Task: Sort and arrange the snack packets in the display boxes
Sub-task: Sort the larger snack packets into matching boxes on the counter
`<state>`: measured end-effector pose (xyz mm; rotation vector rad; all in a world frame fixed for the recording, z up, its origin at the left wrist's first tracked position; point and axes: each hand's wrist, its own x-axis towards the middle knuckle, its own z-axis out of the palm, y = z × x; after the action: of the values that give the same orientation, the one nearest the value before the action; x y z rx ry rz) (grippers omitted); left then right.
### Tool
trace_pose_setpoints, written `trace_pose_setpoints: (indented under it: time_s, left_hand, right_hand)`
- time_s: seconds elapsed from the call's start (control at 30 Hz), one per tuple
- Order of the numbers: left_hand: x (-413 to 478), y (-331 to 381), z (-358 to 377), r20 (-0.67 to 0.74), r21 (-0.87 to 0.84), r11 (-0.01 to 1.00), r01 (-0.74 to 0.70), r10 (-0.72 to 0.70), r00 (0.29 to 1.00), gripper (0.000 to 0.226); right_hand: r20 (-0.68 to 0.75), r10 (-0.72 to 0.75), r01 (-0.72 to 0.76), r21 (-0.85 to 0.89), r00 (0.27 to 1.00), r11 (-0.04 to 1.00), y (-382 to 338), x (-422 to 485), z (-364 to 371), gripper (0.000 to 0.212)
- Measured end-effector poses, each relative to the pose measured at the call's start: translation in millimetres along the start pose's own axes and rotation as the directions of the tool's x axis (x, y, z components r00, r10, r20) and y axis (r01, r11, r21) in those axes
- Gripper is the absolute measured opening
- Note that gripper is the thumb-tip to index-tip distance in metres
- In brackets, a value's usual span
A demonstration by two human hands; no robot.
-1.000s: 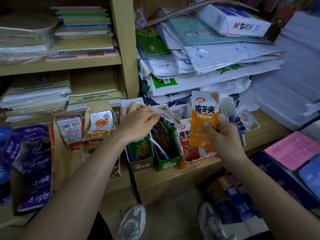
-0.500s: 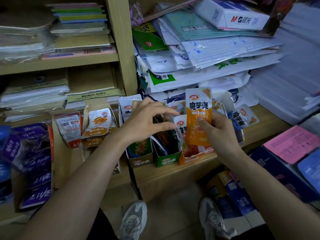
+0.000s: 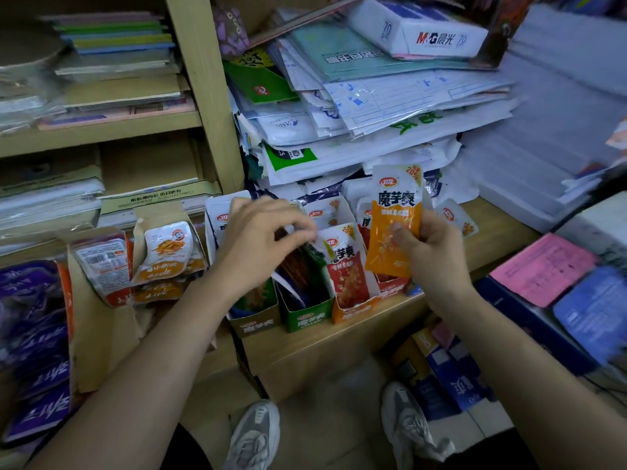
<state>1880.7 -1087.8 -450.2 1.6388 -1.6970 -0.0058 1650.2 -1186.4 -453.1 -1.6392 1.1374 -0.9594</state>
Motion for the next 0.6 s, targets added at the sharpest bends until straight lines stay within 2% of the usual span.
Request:
trace_pose_setpoints:
  time_s: [0.07, 0.13, 0.2, 0.3, 0.37, 0.47, 0.6]
  left_hand:
    - [3.4, -7.3, -6.4, -0.199, 0.024, 0.996, 0.086, -0.079, 0.977, 0.009]
    - [5.8, -16.6, -7.6, -0.28, 0.126, 0.961, 0.245, -0.202, 0.938, 0.007]
    - [6.7, -25.2, -3.5, -0.227, 0.261, 0.909, 0.324, -0.269, 0.936, 0.011]
    - [8.4, -22.0, 1.9, -0.144, 0.317, 0.87, 0.378, -0.35, 0.926, 0.02]
    - [9.7, -12.9, 5.4, -0.173, 0.329, 0.87, 0.366, -0.326, 0.93, 0.027]
    - [12.7, 13.6, 20.5, -0.212, 0.305, 0.922, 0.24, -0.18, 0.961, 0.035]
    - [21.9, 50.7, 58.9, -0.019, 0.184, 0.983, 0.021, -0.018, 1.0, 0.041]
  right_hand:
    - [-0.043, -0.006, 0.007, 0.026, 0.999, 1.0, -1.3, 3.0, -7.6, 0.014]
    - [-0.087, -0.025, 0.026, 0.016, 0.996, 1.0, -4.3, 8.4, -19.3, 0.009]
    - [-0.149, -0.049, 0.045, -0.027, 0.988, 0.999, -2.1, 18.5, -35.5, 0.008]
    - [-0.274, -0.096, 0.066, -0.114, 0.957, 0.991, 4.0, 31.9, -58.4, 0.009]
    - [-0.355, -0.114, 0.067, -0.141, 0.928, 0.988, 7.1, 37.6, -68.3, 0.009]
    - [-0.402, -0.124, 0.061, -0.165, 0.907, 0.984, 13.5, 45.7, -79.0, 0.005]
    - [-0.374, -0.095, -0.003, -0.253, 0.923, 0.968, 31.2, 55.0, -91.8, 0.011]
